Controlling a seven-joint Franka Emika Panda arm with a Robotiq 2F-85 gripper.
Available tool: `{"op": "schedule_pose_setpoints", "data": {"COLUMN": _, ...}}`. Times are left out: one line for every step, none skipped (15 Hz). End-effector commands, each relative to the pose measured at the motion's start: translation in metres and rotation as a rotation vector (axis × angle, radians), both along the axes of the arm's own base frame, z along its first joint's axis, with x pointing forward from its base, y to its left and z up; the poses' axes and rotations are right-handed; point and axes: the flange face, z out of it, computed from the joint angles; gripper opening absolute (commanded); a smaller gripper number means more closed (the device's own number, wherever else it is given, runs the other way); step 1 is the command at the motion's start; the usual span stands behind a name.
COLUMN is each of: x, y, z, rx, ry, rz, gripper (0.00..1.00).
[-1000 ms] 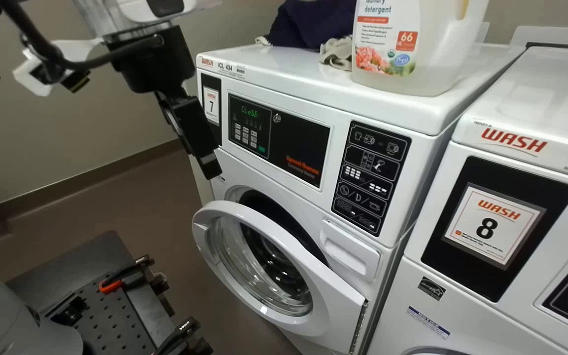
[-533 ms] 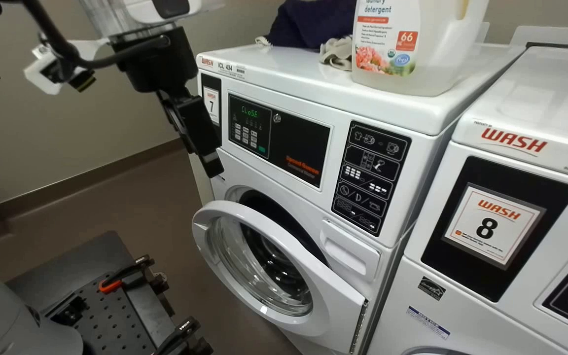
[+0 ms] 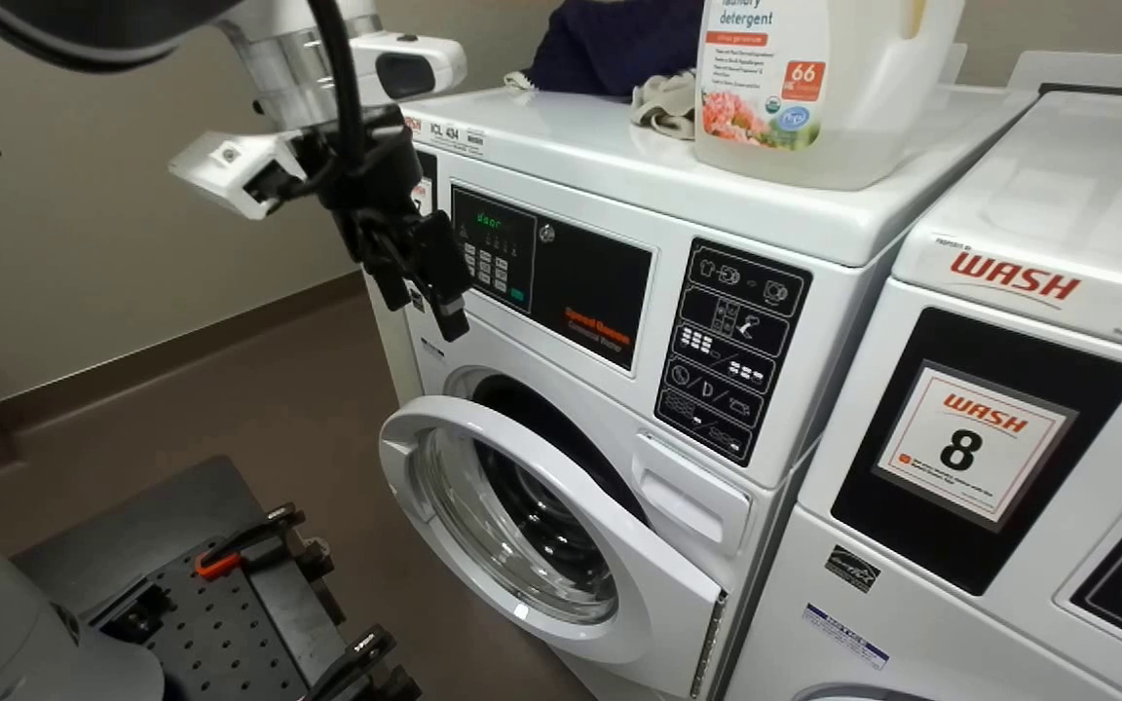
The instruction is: Press a button on the washing machine
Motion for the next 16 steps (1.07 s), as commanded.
{"op": "schedule_pose_setpoints", "data": {"x": 0.020, "y": 0.039, "z": -0.018, "rx": -0.061, "ry": 0.035, "rz": 0.151, "gripper": 0.77}}
{"op": "schedule_pose_setpoints", "data": {"x": 0.021, "y": 0.051, "z": -0.023, "rx": -0.082, "ry": 0.044, "rz": 0.188, "gripper": 0.72}}
{"op": "schedule_pose_setpoints", "data": {"x": 0.022, "y": 0.063, "z": -0.028, "rx": -0.098, "ry": 0.048, "rz": 0.226, "gripper": 0.71}}
{"op": "schedule_pose_setpoints", "data": {"x": 0.022, "y": 0.072, "z": -0.031, "rx": -0.115, "ry": 0.053, "rz": 0.259, "gripper": 0.64}}
{"op": "schedule_pose_setpoints", "data": {"x": 0.022, "y": 0.081, "z": -0.034, "rx": -0.126, "ry": 0.054, "rz": 0.294, "gripper": 0.55}}
{"op": "schedule_pose_setpoints", "data": {"x": 0.022, "y": 0.091, "z": -0.037, "rx": -0.135, "ry": 0.057, "rz": 0.322, "gripper": 0.48}}
{"op": "schedule_pose_setpoints", "data": {"x": 0.022, "y": 0.099, "z": -0.040, "rx": -0.146, "ry": 0.059, "rz": 0.352, "gripper": 0.38}}
{"op": "schedule_pose_setpoints", "data": {"x": 0.022, "y": 0.108, "z": -0.043, "rx": -0.156, "ry": 0.066, "rz": 0.389, "gripper": 0.31}}
{"op": "schedule_pose_setpoints", "data": {"x": 0.023, "y": 0.116, "z": -0.047, "rx": -0.167, "ry": 0.080, "rz": 0.433, "gripper": 0.25}}
{"op": "schedule_pose_setpoints", "data": {"x": 0.023, "y": 0.122, "z": -0.050, "rx": -0.178, "ry": 0.092, "rz": 0.477, "gripper": 0.16}}
{"op": "schedule_pose_setpoints", "data": {"x": 0.024, "y": 0.128, "z": -0.053, "rx": -0.188, "ry": 0.106, "rz": 0.526, "gripper": 0.09}}
{"op": "schedule_pose_setpoints", "data": {"x": 0.025, "y": 0.132, "z": -0.056, "rx": -0.203, "ry": 0.123, "rz": 0.572, "gripper": 0.02}}
{"op": "schedule_pose_setpoints", "data": {"x": 0.026, "y": 0.135, "z": -0.059, "rx": -0.222, "ry": 0.140, "rz": 0.622, "gripper": 0.00}}
{"op": "schedule_pose_setpoints", "data": {"x": 0.027, "y": 0.137, "z": -0.063, "rx": -0.245, "ry": 0.162, "rz": 0.677, "gripper": 0.00}}
{"op": "schedule_pose_setpoints", "data": {"x": 0.029, "y": 0.139, "z": -0.065, "rx": -0.264, "ry": 0.179, "rz": 0.727, "gripper": 0.00}}
{"op": "schedule_pose_setpoints", "data": {"x": 0.031, "y": 0.138, "z": -0.070, "rx": -0.289, "ry": 0.197, "rz": 0.775, "gripper": 0.00}}
